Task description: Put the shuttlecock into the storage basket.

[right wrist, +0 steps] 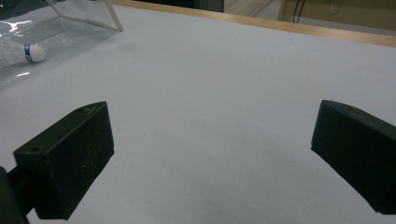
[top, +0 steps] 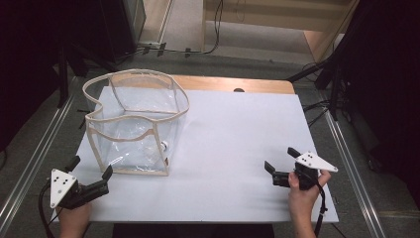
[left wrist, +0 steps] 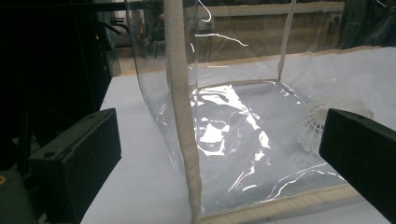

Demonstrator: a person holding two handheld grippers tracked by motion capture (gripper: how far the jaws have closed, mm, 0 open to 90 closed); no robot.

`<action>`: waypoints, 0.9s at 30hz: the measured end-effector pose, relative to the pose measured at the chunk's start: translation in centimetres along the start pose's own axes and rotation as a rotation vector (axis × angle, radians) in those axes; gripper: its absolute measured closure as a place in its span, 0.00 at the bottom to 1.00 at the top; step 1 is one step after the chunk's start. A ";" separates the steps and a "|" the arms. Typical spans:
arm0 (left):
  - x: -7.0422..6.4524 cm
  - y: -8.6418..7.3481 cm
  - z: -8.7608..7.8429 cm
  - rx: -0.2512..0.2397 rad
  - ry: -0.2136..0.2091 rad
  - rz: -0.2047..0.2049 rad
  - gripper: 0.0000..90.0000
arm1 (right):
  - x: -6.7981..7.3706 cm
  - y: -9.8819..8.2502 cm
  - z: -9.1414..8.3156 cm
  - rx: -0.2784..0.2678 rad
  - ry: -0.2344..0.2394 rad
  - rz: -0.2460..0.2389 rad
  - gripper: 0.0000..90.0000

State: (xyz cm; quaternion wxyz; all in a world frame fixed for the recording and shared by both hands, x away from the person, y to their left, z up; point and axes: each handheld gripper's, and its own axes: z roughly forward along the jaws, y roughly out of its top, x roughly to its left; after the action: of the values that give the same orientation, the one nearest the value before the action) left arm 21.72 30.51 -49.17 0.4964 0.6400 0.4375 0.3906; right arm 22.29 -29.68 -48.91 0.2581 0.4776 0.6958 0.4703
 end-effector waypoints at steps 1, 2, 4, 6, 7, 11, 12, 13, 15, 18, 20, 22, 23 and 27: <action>0.0 0.0 0.0 0.000 0.000 0.001 0.00 | -0.1 -0.2 -0.1 -0.004 -0.001 -0.002 0.00; 0.0 0.0 0.0 0.000 -0.001 0.001 0.00 | -0.2 -0.3 -0.1 -0.002 -0.004 0.004 0.00; 0.0 0.0 0.0 -0.001 -0.001 -0.002 0.00 | -0.3 -0.5 -0.3 -0.001 -0.006 0.004 0.00; 0.0 0.0 0.0 -0.002 -0.001 -0.003 0.00 | -0.4 -0.7 -0.4 0.003 -0.010 0.001 0.00; 0.0 0.0 0.0 -0.002 -0.002 -0.003 0.00 | -0.5 -0.8 -0.4 0.008 -0.014 -0.001 0.00; 0.0 0.0 0.0 -0.002 -0.001 -0.003 0.00 | -0.9 -1.3 -0.5 0.008 -0.012 0.006 0.00; 0.0 0.0 0.0 -0.002 -0.001 -0.004 0.00 | -1.0 -1.4 -0.6 0.006 -0.009 0.007 0.00; 0.0 0.0 0.0 -0.003 -0.002 -0.005 0.00 | -1.1 -1.5 -0.7 0.003 -0.004 0.006 0.00; 0.0 0.0 0.0 -0.003 -0.002 -0.005 0.00 | -1.4 -1.8 -1.0 0.003 -0.003 0.012 0.00; 0.0 0.0 0.0 -0.002 -0.001 -0.004 0.00 | -1.7 -2.0 -1.4 0.000 -0.004 0.013 0.00; 0.0 0.0 0.0 -0.002 -0.002 -0.004 0.00 | -1.9 -2.2 -1.7 0.002 -0.008 0.013 0.00; 0.1 0.0 0.0 -0.003 -0.004 -0.005 0.00 | -2.0 -2.3 -1.8 0.004 -0.010 0.013 0.00; 0.1 0.0 0.0 -0.003 -0.004 -0.006 0.00 | -2.2 -2.6 -2.1 0.001 -0.009 0.023 0.00; 0.1 0.0 0.0 -0.003 -0.005 -0.006 0.00 | -2.5 -2.9 -2.4 0.000 -0.014 0.025 0.00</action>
State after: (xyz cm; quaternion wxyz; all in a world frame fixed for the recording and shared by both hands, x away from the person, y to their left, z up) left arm 21.73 30.58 -49.15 0.4997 0.6389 0.4374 0.3882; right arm 20.15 -33.27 -50.75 0.2569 0.4897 0.6879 0.4701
